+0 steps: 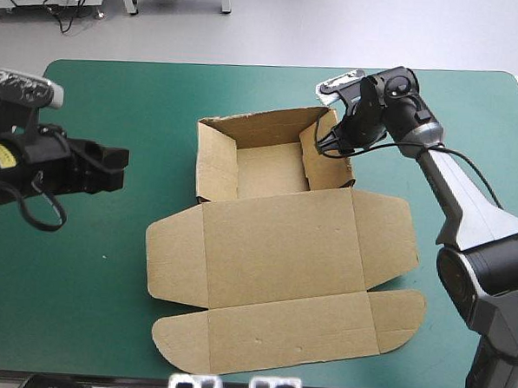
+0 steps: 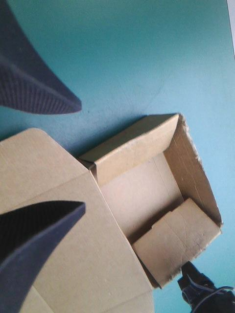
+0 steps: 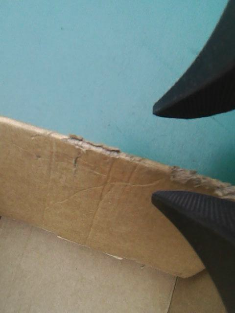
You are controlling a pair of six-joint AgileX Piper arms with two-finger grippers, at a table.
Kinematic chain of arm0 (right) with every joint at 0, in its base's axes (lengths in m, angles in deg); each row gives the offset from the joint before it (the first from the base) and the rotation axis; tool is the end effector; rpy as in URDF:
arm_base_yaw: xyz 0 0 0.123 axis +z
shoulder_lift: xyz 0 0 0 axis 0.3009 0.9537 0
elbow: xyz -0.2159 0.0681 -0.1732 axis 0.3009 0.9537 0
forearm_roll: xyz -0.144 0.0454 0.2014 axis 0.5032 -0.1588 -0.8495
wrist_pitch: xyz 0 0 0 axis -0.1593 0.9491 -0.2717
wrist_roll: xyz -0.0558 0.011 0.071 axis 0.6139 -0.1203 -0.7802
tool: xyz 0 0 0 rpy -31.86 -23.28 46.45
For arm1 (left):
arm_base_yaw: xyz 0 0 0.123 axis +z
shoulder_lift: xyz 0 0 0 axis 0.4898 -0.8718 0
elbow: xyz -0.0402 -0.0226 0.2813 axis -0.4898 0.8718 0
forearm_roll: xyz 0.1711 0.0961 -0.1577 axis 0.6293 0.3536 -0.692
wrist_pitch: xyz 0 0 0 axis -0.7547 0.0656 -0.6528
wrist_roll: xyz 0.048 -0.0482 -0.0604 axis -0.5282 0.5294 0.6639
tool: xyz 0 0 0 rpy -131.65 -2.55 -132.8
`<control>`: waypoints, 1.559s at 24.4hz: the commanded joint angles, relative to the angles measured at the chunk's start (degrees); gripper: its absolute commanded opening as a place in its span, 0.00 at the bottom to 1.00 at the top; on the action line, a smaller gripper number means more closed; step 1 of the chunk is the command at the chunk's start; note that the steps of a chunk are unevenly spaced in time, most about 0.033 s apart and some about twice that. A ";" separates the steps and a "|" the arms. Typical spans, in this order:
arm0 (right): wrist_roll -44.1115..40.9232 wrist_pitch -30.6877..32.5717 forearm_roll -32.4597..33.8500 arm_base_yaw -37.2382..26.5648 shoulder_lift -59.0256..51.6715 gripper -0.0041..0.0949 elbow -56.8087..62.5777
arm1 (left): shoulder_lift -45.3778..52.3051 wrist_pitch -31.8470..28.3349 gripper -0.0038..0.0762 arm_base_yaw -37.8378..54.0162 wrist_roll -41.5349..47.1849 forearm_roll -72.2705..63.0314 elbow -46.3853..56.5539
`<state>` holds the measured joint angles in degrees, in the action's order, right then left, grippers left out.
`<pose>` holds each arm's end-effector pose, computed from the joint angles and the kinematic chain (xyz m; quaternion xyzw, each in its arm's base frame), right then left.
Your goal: Fold the box
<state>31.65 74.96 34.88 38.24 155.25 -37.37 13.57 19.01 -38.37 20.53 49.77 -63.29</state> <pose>0.3973 0.1443 0.3333 -0.2349 0.9434 -0.0046 0.2340 0.1512 -0.0467 0.4864 0.1280 0.8849 -0.1431 0.4244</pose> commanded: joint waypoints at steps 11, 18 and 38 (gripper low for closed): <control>2.60 -3.14 -13.54 -6.28 1.63 0.02 -1.67 | 15.45 2.34 0.53 0.03 -0.15 8.38 11.27; 5.22 -0.91 -11.48 -14.19 -4.68 0.02 -1.71 | 16.87 2.34 0.53 0.03 -0.05 9.95 13.18; 10.42 4.79 8.26 -38.56 -0.07 0.49 5.81 | 16.87 0.70 0.53 0.03 0.39 10.35 13.18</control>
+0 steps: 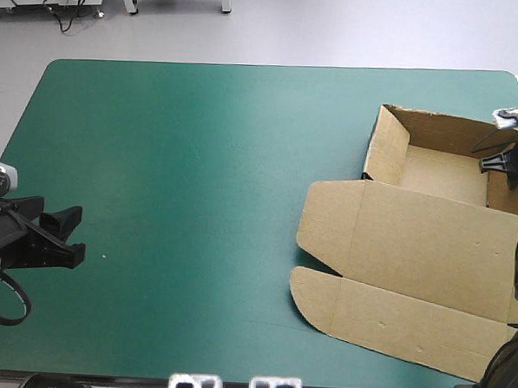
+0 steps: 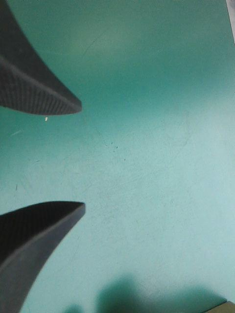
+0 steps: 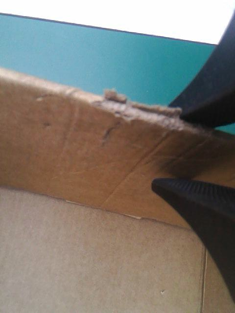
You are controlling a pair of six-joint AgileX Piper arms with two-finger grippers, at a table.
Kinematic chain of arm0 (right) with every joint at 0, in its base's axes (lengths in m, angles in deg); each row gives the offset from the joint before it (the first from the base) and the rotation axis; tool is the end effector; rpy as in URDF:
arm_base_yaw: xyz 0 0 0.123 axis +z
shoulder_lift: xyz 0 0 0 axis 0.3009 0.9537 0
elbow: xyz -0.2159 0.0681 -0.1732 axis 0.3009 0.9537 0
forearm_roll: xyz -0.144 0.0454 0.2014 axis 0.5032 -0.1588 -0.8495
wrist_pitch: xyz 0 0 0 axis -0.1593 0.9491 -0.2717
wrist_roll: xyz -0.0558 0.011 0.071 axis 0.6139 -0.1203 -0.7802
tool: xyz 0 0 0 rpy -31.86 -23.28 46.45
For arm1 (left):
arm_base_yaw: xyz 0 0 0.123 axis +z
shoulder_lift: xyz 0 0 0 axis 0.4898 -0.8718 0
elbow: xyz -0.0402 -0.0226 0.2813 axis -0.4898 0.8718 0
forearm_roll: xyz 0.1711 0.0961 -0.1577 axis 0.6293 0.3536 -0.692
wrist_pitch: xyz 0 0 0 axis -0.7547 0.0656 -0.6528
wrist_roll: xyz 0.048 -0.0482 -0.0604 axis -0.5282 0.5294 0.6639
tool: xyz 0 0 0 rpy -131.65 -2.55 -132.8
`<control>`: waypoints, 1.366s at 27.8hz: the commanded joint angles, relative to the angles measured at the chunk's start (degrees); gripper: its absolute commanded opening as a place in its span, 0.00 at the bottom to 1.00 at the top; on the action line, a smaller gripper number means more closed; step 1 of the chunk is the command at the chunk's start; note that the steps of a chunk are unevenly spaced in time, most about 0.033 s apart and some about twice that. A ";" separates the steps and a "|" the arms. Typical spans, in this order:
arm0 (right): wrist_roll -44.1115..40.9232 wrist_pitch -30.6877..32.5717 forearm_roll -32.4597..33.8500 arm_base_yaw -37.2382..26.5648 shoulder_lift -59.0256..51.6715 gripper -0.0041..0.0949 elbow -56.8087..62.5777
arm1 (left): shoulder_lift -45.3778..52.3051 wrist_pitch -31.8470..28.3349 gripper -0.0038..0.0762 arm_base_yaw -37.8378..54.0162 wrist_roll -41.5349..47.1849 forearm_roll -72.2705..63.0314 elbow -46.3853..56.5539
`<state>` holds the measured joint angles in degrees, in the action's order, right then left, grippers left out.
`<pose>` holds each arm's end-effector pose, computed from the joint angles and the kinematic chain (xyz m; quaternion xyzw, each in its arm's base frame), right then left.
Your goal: Fold the box
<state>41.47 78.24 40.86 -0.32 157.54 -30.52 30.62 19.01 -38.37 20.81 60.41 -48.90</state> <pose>0.3929 -0.1418 0.2820 -0.0061 0.9886 -0.1170 0.0945 0.0791 -0.0192 0.4525 0.1144 0.8833 -0.0533 0.4515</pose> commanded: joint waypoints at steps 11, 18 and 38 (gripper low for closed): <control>1.65 1.51 -7.13 -0.01 -17.49 0.47 -1.29 | -0.18 0.23 0.53 0.03 -0.11 3.50 -1.20; 3.67 1.51 -31.26 1.46 -32.10 0.29 4.10 | -0.04 1.51 0.52 -0.07 -0.20 5.13 -1.20; 2.30 -8.56 -22.47 13.57 -74.10 0.02 47.12 | 17.64 -7.43 0.06 -0.07 0.88 7.32 21.54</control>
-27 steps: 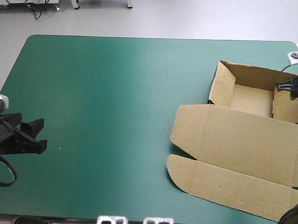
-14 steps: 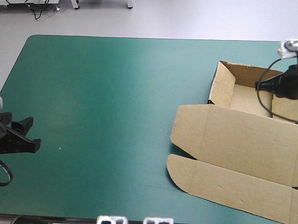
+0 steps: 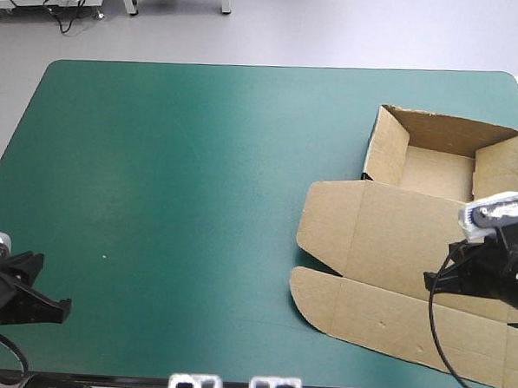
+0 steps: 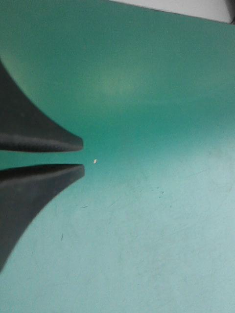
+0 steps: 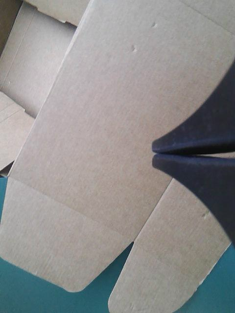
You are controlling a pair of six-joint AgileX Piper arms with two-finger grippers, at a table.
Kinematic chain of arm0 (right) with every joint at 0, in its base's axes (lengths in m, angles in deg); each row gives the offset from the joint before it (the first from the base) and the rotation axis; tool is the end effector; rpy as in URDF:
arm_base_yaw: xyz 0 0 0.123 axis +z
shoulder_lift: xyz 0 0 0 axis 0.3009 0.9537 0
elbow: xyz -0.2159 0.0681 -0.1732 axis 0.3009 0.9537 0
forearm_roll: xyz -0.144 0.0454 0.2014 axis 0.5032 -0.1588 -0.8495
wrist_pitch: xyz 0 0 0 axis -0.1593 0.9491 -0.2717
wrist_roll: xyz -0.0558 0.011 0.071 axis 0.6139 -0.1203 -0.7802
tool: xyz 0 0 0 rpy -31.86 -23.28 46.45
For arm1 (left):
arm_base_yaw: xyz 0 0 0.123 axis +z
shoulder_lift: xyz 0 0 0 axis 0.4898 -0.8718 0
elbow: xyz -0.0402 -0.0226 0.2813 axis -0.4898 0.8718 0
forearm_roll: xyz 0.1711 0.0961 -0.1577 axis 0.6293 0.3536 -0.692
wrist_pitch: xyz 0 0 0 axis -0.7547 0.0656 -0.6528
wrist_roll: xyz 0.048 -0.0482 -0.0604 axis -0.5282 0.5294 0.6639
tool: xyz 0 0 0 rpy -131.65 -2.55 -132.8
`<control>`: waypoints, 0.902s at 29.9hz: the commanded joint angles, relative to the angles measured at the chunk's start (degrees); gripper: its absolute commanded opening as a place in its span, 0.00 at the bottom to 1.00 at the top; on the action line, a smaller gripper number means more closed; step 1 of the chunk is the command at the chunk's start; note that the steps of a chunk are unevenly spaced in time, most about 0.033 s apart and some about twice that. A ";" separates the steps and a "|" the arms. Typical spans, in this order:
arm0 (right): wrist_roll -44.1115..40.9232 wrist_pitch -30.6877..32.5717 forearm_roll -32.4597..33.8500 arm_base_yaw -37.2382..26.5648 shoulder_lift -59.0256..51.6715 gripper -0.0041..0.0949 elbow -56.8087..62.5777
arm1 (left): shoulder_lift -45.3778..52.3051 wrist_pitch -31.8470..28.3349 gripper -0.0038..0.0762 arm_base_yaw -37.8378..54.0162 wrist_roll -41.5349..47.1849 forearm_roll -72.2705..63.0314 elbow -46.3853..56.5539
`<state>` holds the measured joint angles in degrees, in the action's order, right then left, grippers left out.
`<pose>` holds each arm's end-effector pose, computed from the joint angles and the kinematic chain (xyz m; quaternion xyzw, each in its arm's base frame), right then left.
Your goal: Fold the box
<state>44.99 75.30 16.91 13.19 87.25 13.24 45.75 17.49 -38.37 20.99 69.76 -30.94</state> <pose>0.1050 0.0126 0.3893 -0.1237 0.9123 0.0421 0.3881 0.0378 0.0016 0.3859 0.1029 0.8897 0.0272 0.4440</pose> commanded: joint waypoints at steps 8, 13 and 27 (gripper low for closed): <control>-3.34 -13.49 2.66 0.06 -13.70 0.02 20.18 | 9.45 -12.24 0.03 -0.07 -1.29 -9.94 17.75; -3.34 -16.64 1.77 0.06 -18.54 0.02 26.89 | 11.65 -12.78 0.03 -0.07 -2.04 -12.35 22.19; -3.34 -18.28 1.49 0.06 -22.33 0.02 28.83 | 14.45 -15.17 0.03 -0.07 -6.50 -15.27 25.32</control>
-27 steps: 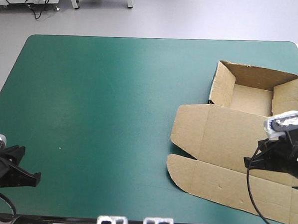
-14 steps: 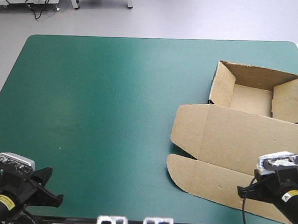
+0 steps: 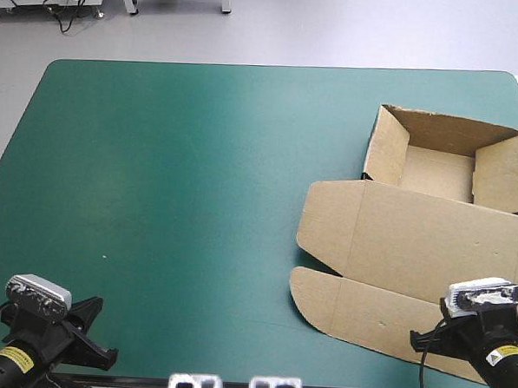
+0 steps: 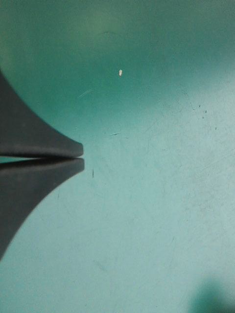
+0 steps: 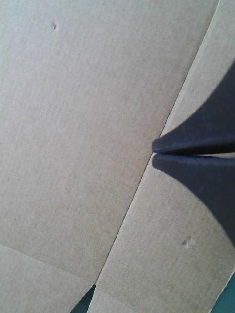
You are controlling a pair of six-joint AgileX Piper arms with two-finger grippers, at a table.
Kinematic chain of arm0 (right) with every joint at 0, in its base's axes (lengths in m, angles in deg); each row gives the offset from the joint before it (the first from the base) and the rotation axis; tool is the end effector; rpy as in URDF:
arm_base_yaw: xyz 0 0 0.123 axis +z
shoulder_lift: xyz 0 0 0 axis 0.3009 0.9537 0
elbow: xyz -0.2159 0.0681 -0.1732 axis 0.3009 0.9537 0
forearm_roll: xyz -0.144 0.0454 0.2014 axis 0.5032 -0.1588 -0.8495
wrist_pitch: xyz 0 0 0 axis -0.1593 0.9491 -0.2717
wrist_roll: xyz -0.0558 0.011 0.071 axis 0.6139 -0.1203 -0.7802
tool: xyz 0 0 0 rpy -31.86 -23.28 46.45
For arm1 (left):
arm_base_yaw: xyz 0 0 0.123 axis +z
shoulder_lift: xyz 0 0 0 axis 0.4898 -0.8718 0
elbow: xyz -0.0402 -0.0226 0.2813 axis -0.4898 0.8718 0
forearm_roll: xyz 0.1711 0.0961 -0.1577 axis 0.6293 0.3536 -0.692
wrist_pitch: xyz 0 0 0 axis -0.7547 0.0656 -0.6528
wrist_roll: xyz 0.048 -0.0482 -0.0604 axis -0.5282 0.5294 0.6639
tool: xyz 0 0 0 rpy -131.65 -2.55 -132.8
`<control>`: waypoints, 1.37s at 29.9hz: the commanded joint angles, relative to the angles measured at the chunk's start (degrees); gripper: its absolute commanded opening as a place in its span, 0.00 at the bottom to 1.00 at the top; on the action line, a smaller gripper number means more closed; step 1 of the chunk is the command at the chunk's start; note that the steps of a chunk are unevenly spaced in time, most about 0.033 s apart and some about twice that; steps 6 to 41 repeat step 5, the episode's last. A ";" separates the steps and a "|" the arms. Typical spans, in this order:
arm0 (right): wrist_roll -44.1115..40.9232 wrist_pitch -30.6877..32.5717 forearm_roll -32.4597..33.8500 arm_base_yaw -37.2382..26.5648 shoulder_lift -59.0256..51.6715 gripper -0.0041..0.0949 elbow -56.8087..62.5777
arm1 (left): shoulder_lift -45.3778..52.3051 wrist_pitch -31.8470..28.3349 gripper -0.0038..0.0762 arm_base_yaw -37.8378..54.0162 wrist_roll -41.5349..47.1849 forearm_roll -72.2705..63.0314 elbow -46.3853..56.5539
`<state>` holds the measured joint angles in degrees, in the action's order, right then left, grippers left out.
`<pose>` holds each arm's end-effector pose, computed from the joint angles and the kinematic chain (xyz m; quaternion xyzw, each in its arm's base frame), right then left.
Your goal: Fold the box
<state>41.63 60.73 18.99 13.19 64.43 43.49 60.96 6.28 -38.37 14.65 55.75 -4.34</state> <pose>0.0554 0.0110 0.2784 -0.0748 0.8948 0.0232 0.4396 0.0264 -0.0165 0.2770 0.1504 0.8817 -0.0699 0.4418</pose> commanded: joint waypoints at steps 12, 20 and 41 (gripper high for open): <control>0.01 -3.60 -0.72 0.06 0.49 0.02 -1.42 | -0.76 -3.70 0.03 -0.07 -0.28 -1.26 -1.28; 0.01 -3.60 -0.72 0.06 0.49 0.02 -1.42 | -0.76 -3.70 0.03 -0.07 -0.28 -1.26 -1.28; 0.01 -3.60 -0.72 0.06 0.49 0.02 -1.42 | -0.76 -3.70 0.03 -0.07 -0.28 -1.26 -1.28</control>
